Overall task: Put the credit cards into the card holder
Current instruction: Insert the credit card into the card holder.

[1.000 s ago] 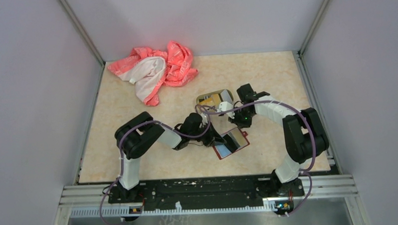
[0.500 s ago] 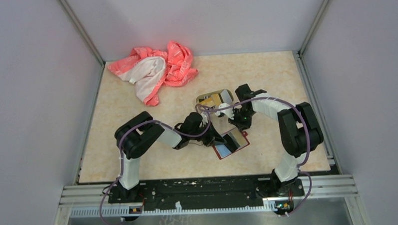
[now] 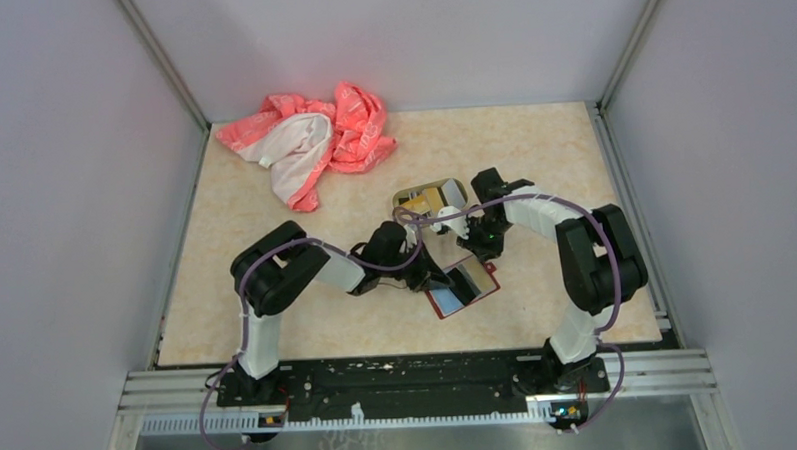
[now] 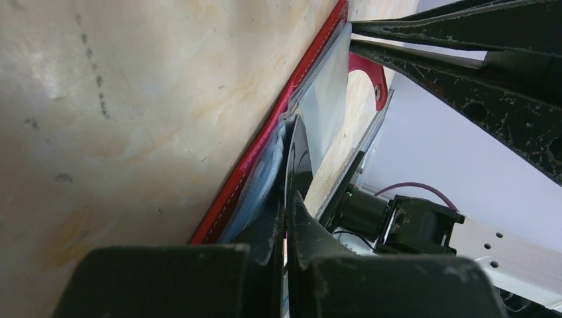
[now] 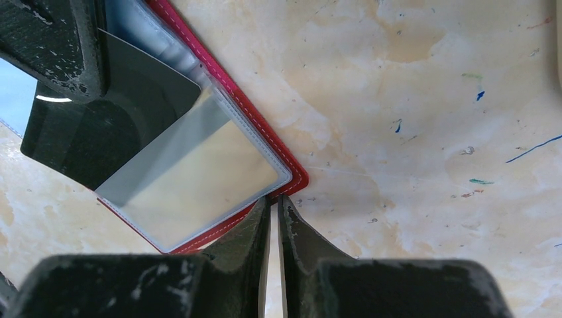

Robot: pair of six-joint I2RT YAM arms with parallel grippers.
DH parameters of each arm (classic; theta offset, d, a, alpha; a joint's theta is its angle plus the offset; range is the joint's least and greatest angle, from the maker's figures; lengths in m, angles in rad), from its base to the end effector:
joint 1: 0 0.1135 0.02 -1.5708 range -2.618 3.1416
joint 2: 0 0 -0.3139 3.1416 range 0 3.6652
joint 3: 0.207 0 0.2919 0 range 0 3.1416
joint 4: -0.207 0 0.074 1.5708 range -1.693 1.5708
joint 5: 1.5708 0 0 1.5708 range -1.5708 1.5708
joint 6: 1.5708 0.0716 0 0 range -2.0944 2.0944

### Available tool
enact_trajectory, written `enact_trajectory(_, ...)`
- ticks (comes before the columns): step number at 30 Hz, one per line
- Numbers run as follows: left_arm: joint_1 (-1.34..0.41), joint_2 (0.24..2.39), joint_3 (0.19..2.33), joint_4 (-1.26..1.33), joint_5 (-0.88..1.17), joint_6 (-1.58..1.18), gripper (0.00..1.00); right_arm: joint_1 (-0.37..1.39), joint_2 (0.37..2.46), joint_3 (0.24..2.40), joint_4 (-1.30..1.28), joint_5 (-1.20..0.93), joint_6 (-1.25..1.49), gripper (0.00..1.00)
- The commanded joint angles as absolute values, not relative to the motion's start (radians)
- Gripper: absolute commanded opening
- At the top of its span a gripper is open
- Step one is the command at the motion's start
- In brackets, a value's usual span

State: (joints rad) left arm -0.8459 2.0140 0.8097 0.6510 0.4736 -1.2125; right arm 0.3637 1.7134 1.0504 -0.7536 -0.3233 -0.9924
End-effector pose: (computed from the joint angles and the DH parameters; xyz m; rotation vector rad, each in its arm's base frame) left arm 0.2608 -0.3437 0.0795 -0.1277 2.5766 -1.5399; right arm 0.3176 0.1452 0.1555 -1.8299 2.2143 0.3768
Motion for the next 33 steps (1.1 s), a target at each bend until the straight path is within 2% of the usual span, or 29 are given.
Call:
enact_trajectory(1, -0.847, 2.059, 0.816, 0.532, 0.451, -1.2, 0.0, 0.389, 1.733, 1.076, -0.763, -0.413, -0.988, 0.1)
enact_trajectory(18, -0.845, 2.08, 0.867, 0.519, 0.454, -1.191, 0.0, 0.422, 1.734, 1.075, -0.758, -0.441, -0.986, 0.1)
enact_trajectory(23, -0.844, 2.091, 0.863, 0.556, 0.465, -1.201, 0.04, 0.421, 1.709, 1.079, -0.732, -0.412, -0.955, 0.11)
enact_trajectory(27, -0.844, 2.096, 0.85, 0.584, 0.475, -1.208, 0.11, 0.393, 1.626, 1.062, -0.668, -0.375, -0.932, 0.19)
enact_trajectory(30, -0.844, 2.097, 0.83, 0.608, 0.481, -1.214, 0.15, 0.376, 1.546, 1.042, -0.66, -0.449, -0.982, 0.2)
enact_trajectory(33, -0.842, 2.098, 0.813, 0.631, 0.488, -1.221, 0.18, 0.378, 1.467, 1.017, -0.751, -0.651, -1.164, 0.19)
